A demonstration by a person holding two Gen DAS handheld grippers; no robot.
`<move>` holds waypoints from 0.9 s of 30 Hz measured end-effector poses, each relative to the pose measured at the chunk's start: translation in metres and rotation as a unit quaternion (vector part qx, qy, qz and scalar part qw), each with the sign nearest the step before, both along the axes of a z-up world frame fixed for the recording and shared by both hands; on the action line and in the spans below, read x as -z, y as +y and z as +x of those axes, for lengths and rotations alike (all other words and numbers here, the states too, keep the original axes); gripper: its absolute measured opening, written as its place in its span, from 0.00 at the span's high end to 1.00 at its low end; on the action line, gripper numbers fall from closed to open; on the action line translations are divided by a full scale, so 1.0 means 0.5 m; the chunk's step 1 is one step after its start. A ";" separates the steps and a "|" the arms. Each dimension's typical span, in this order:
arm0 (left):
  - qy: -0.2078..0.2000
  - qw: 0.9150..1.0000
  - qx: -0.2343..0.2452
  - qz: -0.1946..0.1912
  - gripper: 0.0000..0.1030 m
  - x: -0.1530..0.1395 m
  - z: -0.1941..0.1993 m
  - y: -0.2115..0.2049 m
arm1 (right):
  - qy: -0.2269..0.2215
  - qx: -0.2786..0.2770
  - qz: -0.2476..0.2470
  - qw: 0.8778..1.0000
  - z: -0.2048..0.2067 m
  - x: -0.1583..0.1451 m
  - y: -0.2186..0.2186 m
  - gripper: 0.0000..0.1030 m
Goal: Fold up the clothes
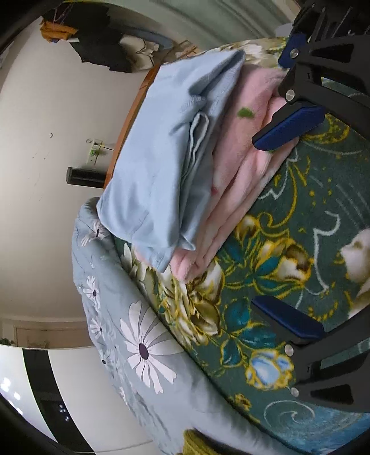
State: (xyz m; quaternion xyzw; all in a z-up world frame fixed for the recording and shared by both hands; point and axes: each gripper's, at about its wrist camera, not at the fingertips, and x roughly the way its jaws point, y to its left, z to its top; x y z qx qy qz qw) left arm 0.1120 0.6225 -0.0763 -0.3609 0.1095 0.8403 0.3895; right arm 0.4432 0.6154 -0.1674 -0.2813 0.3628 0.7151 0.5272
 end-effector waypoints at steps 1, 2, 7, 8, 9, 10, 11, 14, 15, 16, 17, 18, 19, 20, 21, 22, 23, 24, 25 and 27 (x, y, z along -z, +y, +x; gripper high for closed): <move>-0.007 1.000 -0.004 0.001 0.00 0.002 -0.008 -0.001 | 0.006 0.004 0.004 1.000 0.003 0.001 0.000 0.20; -0.016 1.000 -0.004 0.003 0.00 0.004 -0.014 -0.003 | 0.013 0.009 0.007 1.000 0.004 0.001 0.001 0.14; -0.003 1.000 -0.002 -0.007 0.00 0.000 -0.012 -0.001 | 0.013 0.016 0.026 0.999 0.000 0.000 0.008 0.10; 0.007 1.000 -0.004 -0.013 0.00 -0.002 -0.010 0.001 | 0.011 0.018 0.029 0.999 -0.001 0.000 0.007 0.03; 0.017 1.000 -0.005 -0.018 0.00 -0.005 -0.007 0.003 | 0.009 0.020 0.033 0.999 -0.001 -0.001 0.007 0.00; 0.018 1.000 -0.005 -0.021 0.00 -0.005 -0.008 0.005 | 0.007 0.022 0.036 0.999 -0.002 -0.002 0.007 0.00; 0.016 1.000 -0.004 -0.022 0.00 -0.004 -0.009 0.006 | 0.005 0.025 0.040 0.999 -0.003 -0.003 0.007 0.00; -0.003 1.000 -0.002 -0.022 0.00 0.003 -0.017 0.007 | -0.001 0.031 0.051 0.998 -0.005 -0.005 0.006 0.00; -0.005 1.000 -0.002 -0.024 0.00 0.005 -0.018 0.008 | -0.004 0.033 0.054 0.998 -0.006 -0.006 0.006 0.00; -0.008 1.000 -0.002 -0.026 0.00 0.007 -0.019 0.009 | -0.006 0.036 0.058 0.998 -0.007 -0.007 0.006 0.00; -0.010 1.000 -0.002 -0.028 0.00 0.010 -0.020 0.010 | -0.008 0.038 0.062 0.997 -0.007 -0.008 0.005 0.00; -0.012 0.999 -0.002 -0.030 0.00 0.012 -0.022 0.010 | -0.010 0.040 0.065 0.997 -0.008 -0.009 0.005 0.00; -0.012 0.999 -0.001 -0.032 0.00 0.013 -0.022 0.011 | -0.012 0.042 0.069 0.997 -0.009 -0.010 0.005 0.00; -0.011 0.999 0.001 -0.034 0.00 0.014 -0.023 0.011 | -0.014 0.041 0.071 0.997 -0.010 -0.009 0.006 0.00; -0.012 0.999 0.003 -0.032 0.00 0.015 -0.024 0.010 | -0.016 0.041 0.073 0.996 -0.011 -0.009 0.006 0.00; -0.014 1.000 0.003 -0.028 0.00 0.014 -0.025 0.009 | -0.015 0.041 0.076 0.996 -0.010 -0.009 0.006 0.00; -0.016 1.000 0.003 -0.023 0.00 0.014 -0.027 0.007 | -0.016 0.044 0.080 0.996 -0.010 -0.009 0.006 0.00; -0.015 1.000 0.003 -0.020 0.00 0.015 -0.028 0.006 | -0.020 0.047 0.083 0.995 -0.010 -0.010 0.004 0.00; -0.015 1.000 0.003 -0.017 0.00 0.015 -0.028 0.004 | -0.024 0.051 0.087 0.995 -0.011 -0.011 0.003 0.00; -0.014 1.000 0.004 -0.013 0.00 0.017 -0.029 0.002 | -0.032 0.060 0.092 0.993 -0.014 -0.015 0.000 0.00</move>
